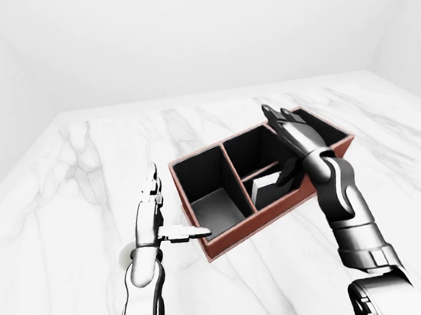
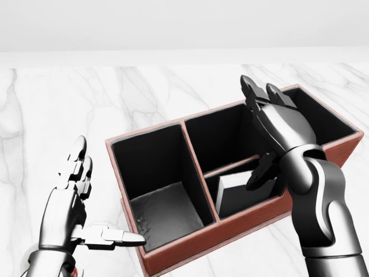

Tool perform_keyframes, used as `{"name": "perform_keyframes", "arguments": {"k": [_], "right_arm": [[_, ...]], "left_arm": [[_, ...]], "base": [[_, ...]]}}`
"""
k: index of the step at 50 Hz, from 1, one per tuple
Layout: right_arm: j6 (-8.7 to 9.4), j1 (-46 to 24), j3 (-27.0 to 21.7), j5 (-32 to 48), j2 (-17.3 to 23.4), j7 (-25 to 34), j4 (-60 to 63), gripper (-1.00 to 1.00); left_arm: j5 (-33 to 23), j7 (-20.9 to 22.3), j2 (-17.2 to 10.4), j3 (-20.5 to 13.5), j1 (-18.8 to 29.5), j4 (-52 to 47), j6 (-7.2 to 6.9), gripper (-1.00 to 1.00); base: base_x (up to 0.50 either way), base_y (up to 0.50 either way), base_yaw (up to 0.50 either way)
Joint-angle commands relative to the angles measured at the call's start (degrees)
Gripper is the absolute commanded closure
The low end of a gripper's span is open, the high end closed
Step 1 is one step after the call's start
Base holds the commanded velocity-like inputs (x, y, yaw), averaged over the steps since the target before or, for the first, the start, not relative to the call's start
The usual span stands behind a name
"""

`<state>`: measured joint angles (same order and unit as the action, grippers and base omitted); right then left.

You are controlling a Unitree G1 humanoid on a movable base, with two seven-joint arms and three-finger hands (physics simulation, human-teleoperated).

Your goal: Pick up the book and place it in the back compartment of the caddy.

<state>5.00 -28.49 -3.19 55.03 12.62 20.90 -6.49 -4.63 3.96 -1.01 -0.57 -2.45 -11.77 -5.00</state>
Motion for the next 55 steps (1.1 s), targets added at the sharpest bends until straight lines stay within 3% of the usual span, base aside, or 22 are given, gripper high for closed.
{"name": "perform_keyframes", "arguments": {"k": [1,27,55], "right_arm": [[0.00,3.87,-0.91,-3.06,-1.05,0.95,7.84,-1.00],[0.00,19.59,-3.75,-12.93,-5.02,4.75,36.83,-1.00],[0.00,25.38,-6.71,-23.73,-6.78,5.68,53.09,-1.00]], "left_arm": [[-0.07,0.01,0.02,0.09,-0.10,0.04,0.00,-1.00],[0.69,0.32,-0.09,-0.51,-0.18,-2.79,0.00,-1.00],[2.55,1.13,-0.25,-1.73,-0.54,-9.86,0.00,-1.00]], "base": [[0.00,0.00,0.00],[0.00,0.00,0.00],[0.00,0.00,0.00]]}}
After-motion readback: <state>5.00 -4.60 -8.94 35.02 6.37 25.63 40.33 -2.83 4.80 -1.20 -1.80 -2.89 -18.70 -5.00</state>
